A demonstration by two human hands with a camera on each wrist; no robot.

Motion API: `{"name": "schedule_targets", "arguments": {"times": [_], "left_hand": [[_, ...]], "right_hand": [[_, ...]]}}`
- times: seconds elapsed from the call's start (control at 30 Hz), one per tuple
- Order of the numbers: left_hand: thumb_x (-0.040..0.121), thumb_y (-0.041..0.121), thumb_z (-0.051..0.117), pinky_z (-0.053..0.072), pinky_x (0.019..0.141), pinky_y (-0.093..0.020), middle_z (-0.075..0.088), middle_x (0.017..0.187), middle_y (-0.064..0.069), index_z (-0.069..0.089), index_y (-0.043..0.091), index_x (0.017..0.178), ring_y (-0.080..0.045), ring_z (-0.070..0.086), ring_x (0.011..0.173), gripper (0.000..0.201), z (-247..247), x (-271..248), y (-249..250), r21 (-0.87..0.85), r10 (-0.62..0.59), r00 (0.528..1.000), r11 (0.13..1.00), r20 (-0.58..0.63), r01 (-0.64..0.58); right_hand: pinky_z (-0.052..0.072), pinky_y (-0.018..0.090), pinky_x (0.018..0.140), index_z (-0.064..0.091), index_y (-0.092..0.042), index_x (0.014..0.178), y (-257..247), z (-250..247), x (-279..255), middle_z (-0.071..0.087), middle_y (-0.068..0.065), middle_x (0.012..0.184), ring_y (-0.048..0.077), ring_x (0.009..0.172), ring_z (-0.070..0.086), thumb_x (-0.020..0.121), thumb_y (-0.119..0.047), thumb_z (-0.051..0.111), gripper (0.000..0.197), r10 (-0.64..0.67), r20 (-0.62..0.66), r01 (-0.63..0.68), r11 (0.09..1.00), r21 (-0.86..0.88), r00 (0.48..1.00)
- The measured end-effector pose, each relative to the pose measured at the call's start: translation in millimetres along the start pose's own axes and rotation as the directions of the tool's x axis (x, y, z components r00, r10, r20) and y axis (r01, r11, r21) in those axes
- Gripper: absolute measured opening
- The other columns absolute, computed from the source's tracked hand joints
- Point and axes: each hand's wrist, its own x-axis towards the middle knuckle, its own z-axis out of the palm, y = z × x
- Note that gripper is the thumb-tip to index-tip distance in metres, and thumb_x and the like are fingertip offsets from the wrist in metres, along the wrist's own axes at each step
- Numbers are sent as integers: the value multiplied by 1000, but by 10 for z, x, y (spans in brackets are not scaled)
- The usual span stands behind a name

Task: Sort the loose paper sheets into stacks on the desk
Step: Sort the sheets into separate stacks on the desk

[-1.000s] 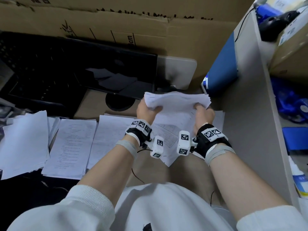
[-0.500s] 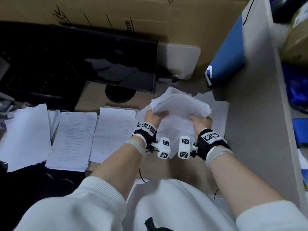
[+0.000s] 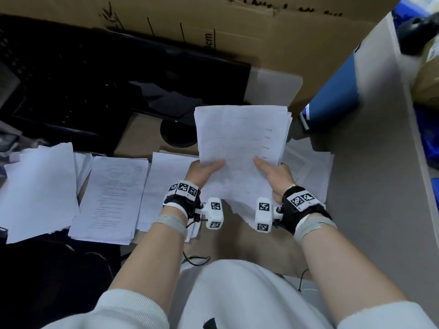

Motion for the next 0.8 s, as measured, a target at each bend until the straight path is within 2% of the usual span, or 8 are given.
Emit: {"name": "schedule_targets", "arguments": {"times": [0.13,0.2,0.3,0.4,0.5,0.63,0.73,0.8], "left_hand": [[76,40,82,53,99,-42,75,106,-7,74,7,110,-24,70,103,48,-270,-87,-130,-2,2,999,1000,-38,-2],[76,39,83,53,98,-47,76,105,-8,73,6,108,-26,72,100,47,-357,-171,-115,-73,-16,997,997,-77,10],[82,28,80,54,97,-44,75,106,-8,72,9,104,-25,71,100,30,-493,-340,-72,-121,-36,995,992,-90,25],[79,21,83,53,99,-42,75,107,-6,72,8,108,-22,71,101,34,-591,-530,-84,-95,-32,992,995,-125,21],[70,26,84,57,92,-45,75,100,-10,74,6,101,-27,72,95,39,-695,-784,-172,-38,-28,952,999,-306,18],[80,15,79,57,83,-48,72,91,-16,73,6,89,-28,70,84,14,-863,-1117,-341,-7,-22,890,1000,-455,21],[82,17,79,59,86,-49,74,97,-19,73,-1,99,-32,71,88,25,-970,-1334,-480,-50,-72,864,997,-498,54],[81,20,81,57,88,-51,74,96,-18,74,1,96,-32,72,90,25,-1041,-1428,-534,-92,-89,853,995,-514,49]], "right_hand": [[58,44,88,72,-9,109,-10,179,-95,76,6,101,24,94,73,81,-26,81,35,-76,57,79,995,-64,996],[58,43,87,74,-12,105,8,275,-149,76,5,100,24,94,73,83,-22,80,25,-100,97,109,989,-100,990],[58,38,85,74,-16,102,28,419,-221,76,4,102,22,92,73,87,-22,75,16,-120,140,142,977,-161,983],[58,35,82,73,-15,99,35,531,-279,75,2,100,19,89,72,87,-22,74,14,-139,185,173,968,-181,973],[59,32,77,71,-11,104,124,656,-366,75,2,97,16,85,72,85,-19,76,21,-184,203,223,956,-190,962],[54,21,60,65,-15,88,298,844,-494,70,-4,82,10,69,66,78,-19,81,19,-268,163,300,926,-228,950],[56,27,59,66,-16,75,465,932,-557,73,2,75,16,63,65,72,-24,84,20,-270,147,300,921,-250,952],[55,29,60,67,-15,70,513,996,-609,72,2,73,17,62,64,70,-28,84,21,-279,163,315,909,-271,946]]}}
